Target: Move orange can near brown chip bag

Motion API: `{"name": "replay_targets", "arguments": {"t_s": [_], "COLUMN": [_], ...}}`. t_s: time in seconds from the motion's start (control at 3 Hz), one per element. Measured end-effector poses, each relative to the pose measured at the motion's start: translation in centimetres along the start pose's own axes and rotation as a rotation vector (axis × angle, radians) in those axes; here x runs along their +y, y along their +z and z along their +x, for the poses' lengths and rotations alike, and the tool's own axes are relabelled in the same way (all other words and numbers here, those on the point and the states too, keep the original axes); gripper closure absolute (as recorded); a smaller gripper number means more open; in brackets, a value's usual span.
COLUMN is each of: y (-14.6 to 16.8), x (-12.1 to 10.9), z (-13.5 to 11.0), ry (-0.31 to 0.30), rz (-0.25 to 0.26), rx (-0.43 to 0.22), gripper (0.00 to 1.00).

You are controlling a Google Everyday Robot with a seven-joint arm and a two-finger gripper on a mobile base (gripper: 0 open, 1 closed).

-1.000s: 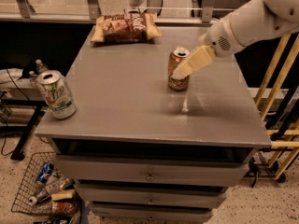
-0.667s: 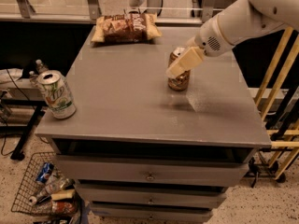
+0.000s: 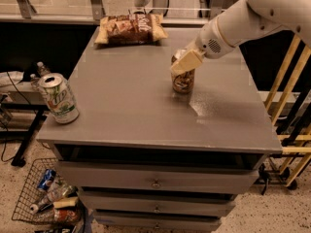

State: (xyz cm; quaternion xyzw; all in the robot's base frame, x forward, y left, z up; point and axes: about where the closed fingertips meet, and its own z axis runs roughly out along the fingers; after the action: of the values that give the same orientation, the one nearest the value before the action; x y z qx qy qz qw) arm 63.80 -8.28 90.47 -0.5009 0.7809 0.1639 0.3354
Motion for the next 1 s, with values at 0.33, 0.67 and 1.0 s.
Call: {"name": "replay_targets", "arguments": {"t_s": [0.33,0.67,1.0], "y": [-2.7,-2.4,-1.2], "x": [-1.1,-1.0,-1.4], "z": [-1.4,-1.3,-2.9], "ry": [-0.024,-0.023,-0.013], "rz": [0.028,0.025,0.023], "rx": [-0.075,-0.071,-0.085], "gripper": [0.96,1.0,1.0]}}
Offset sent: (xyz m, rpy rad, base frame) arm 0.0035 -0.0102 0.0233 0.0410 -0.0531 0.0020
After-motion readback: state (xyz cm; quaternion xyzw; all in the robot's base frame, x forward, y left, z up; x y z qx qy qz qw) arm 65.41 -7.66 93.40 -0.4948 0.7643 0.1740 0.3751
